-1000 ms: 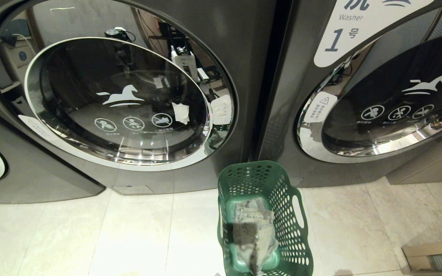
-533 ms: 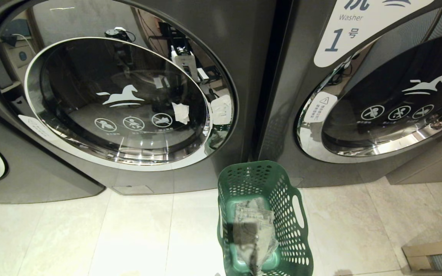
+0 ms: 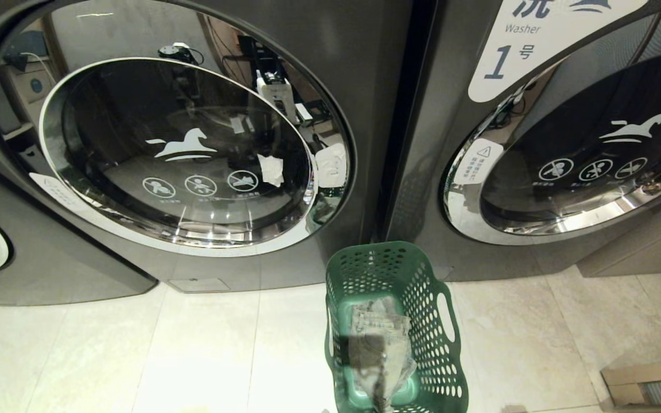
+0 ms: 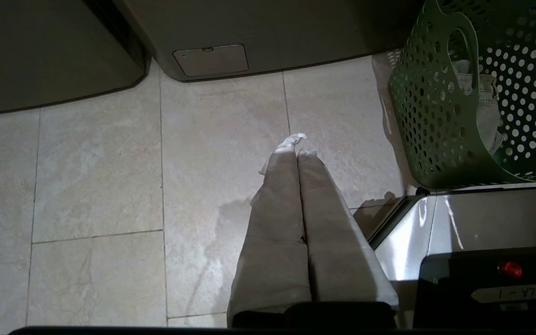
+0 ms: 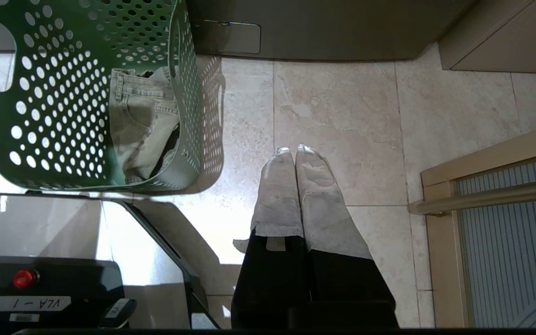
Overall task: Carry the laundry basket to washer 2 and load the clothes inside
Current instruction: Open the lid of the washing machine
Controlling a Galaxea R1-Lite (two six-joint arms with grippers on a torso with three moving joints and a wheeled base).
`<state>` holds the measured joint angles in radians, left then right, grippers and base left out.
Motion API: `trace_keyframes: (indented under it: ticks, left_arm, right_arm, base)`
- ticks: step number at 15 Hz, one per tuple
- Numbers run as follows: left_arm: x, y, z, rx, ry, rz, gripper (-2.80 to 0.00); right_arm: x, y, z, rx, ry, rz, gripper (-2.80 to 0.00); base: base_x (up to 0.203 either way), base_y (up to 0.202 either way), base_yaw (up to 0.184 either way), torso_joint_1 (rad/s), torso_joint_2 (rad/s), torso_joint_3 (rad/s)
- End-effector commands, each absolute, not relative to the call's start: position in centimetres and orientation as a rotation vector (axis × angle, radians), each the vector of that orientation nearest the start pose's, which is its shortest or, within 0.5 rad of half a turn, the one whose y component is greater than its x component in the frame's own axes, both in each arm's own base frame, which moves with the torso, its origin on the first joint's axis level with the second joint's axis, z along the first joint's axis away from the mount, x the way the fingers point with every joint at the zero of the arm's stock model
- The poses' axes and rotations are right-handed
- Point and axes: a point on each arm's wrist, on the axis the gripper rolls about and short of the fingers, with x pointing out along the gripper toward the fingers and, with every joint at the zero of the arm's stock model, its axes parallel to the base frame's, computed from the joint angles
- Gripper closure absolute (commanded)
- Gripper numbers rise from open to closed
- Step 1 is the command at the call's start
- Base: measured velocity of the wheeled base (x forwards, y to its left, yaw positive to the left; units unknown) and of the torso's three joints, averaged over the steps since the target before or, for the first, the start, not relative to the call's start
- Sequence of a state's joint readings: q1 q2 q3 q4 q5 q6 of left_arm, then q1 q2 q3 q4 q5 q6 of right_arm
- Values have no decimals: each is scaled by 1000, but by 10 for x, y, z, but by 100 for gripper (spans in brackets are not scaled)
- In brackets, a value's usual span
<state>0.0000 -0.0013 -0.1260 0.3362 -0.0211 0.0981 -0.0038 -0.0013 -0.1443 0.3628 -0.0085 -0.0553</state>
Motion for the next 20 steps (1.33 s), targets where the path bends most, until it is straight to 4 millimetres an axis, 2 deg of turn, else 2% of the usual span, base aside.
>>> trace_keyframes:
  ticks: [1,20]
  left_arm:
    - [-36,0,75,96,209,-30,0]
    - [-36,0,75,96,209,-30,0]
  right_arm:
    - [-38,0,78,-57,220,-6,0]
    - [-38,0,77,-55,221,-6,0]
  base:
    - [0,0,0,7,0,149]
    - [0,0,0,2,1,199]
